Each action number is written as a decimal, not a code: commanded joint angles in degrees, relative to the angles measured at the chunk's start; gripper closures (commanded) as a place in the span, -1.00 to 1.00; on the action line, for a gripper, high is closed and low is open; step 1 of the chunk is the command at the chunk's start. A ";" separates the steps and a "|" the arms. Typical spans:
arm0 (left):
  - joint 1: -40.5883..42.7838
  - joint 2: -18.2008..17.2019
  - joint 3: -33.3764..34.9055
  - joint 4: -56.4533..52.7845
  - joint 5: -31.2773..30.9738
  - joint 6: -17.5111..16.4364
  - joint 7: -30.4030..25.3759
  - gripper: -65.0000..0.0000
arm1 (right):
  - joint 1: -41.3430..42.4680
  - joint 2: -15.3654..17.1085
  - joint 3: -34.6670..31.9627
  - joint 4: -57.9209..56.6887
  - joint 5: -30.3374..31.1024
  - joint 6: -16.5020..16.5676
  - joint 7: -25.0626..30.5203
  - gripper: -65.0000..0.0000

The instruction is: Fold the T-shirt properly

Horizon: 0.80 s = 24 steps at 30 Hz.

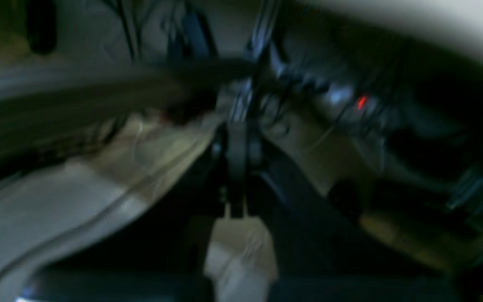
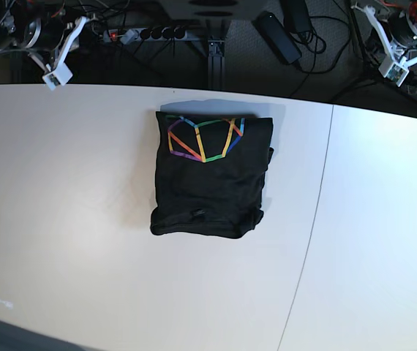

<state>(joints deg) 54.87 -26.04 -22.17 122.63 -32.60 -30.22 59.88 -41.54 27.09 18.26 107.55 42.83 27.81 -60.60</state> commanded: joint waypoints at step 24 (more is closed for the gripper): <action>-44.00 1.22 36.50 -85.31 12.98 2.43 -15.61 1.00 | 10.86 -8.68 -1.05 -52.09 -24.74 -7.08 6.80 1.00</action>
<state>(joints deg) 11.00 -24.21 14.68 36.71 -19.68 -27.83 43.90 -30.28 17.52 16.86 54.74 17.91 22.79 -53.52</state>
